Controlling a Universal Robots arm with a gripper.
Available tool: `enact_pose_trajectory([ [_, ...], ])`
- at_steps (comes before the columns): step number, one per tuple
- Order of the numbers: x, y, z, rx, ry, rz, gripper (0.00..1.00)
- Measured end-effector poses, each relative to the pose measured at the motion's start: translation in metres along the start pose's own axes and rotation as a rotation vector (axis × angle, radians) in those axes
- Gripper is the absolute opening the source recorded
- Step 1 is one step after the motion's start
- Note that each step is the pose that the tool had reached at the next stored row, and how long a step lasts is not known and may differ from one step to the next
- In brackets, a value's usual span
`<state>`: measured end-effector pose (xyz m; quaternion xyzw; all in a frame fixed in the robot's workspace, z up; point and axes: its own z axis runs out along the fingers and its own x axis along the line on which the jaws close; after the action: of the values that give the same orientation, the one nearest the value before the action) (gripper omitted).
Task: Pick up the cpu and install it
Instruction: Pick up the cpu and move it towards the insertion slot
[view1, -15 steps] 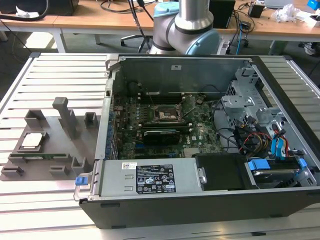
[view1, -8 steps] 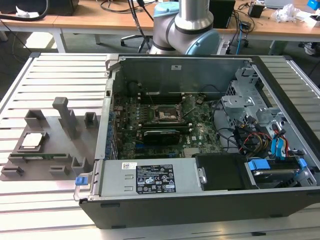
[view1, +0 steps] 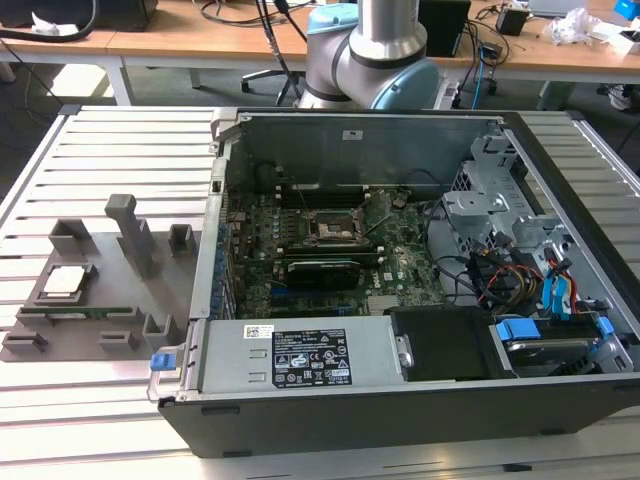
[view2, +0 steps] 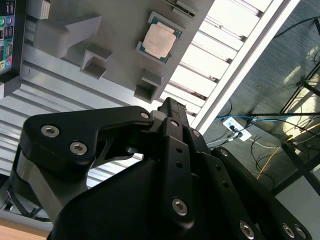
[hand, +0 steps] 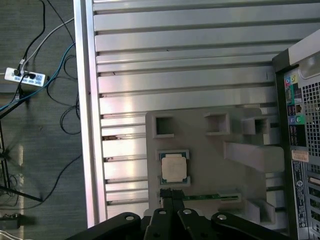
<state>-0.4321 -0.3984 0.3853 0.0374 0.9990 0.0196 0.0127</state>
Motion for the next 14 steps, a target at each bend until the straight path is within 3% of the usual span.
enact_pose_trajectory([
  [1, 0.0, 0.0, 0.0, 0.0, 0.0, 0.0, 0.17],
  [2, 0.0, 0.0, 0.0, 0.0, 0.0, 0.0, 0.29],
  [3, 0.0, 0.0, 0.0, 0.0, 0.0, 0.0, 0.29],
  [6, 0.0001, 0.0, 0.0, 0.0, 0.0, 0.0, 0.48],
  [7, 0.0001, 0.0, 0.0, 0.0, 0.0, 0.0, 0.6],
  [8, 0.0001, 0.0, 0.0, 0.0001, 0.0, 0.0, 0.6],
  [9, 0.0003, 0.0001, 0.0, 0.0109, -0.0008, 0.0, 0.6],
  [11, -0.0002, 0.0007, 0.0001, 0.0684, -0.0048, -0.002, 0.6],
  [14, -0.0006, 0.0011, 0.0009, 0.0701, -0.0047, -0.004, 0.6],
])
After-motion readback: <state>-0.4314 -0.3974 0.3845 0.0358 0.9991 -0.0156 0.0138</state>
